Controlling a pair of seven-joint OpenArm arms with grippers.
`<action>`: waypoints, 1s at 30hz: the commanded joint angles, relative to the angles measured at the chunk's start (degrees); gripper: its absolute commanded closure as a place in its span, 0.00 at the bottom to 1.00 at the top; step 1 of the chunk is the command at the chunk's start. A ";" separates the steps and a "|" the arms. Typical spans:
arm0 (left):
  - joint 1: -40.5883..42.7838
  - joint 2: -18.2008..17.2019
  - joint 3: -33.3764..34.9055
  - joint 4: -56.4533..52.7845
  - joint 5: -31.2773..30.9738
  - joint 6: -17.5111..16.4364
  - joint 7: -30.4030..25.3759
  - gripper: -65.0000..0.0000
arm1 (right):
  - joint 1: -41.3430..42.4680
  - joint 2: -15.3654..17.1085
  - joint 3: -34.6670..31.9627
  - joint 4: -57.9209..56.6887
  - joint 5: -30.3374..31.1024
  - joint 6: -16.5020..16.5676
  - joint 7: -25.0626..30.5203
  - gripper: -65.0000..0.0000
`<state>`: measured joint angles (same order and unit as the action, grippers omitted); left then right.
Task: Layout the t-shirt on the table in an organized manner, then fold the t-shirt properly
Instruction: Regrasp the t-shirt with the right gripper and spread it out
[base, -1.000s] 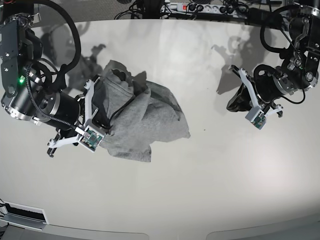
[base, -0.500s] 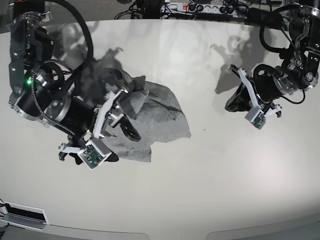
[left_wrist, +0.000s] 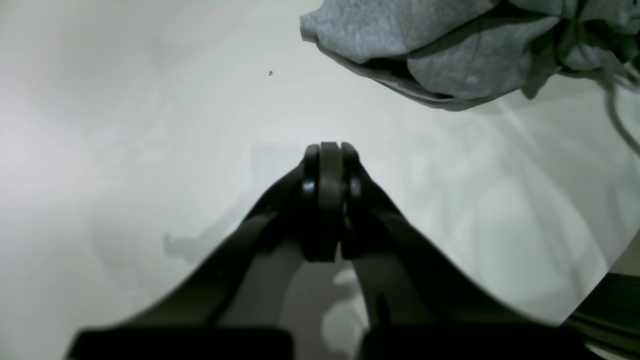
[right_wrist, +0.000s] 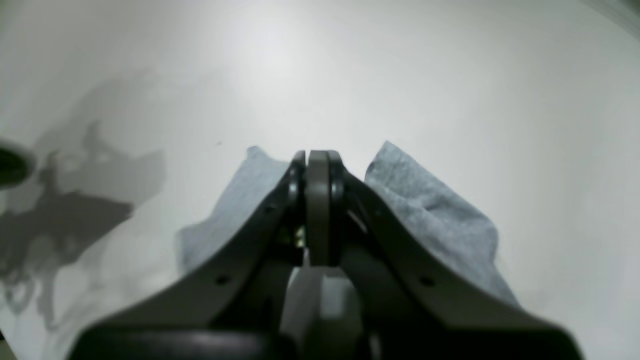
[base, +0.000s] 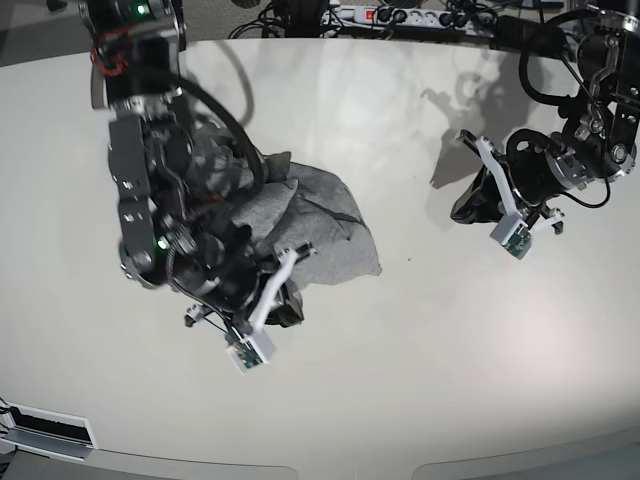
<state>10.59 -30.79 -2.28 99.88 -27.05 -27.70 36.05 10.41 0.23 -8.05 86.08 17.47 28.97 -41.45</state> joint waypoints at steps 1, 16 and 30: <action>-0.63 -0.81 -0.44 0.94 -0.70 -0.17 -1.27 1.00 | 2.51 -1.09 -0.35 -2.34 0.72 1.73 -0.85 1.00; -0.87 -0.83 -0.44 0.94 -0.48 -0.17 -1.31 1.00 | 3.69 8.41 -23.89 -10.69 12.33 9.64 -34.18 1.00; -1.09 -0.81 -0.44 0.94 -0.52 -0.17 -1.70 1.00 | 3.72 28.02 -23.91 5.05 4.70 -3.32 -33.03 1.00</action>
<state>9.98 -30.74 -2.28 99.88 -27.00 -27.70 35.83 12.78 27.75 -32.34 90.26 22.26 25.34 -74.59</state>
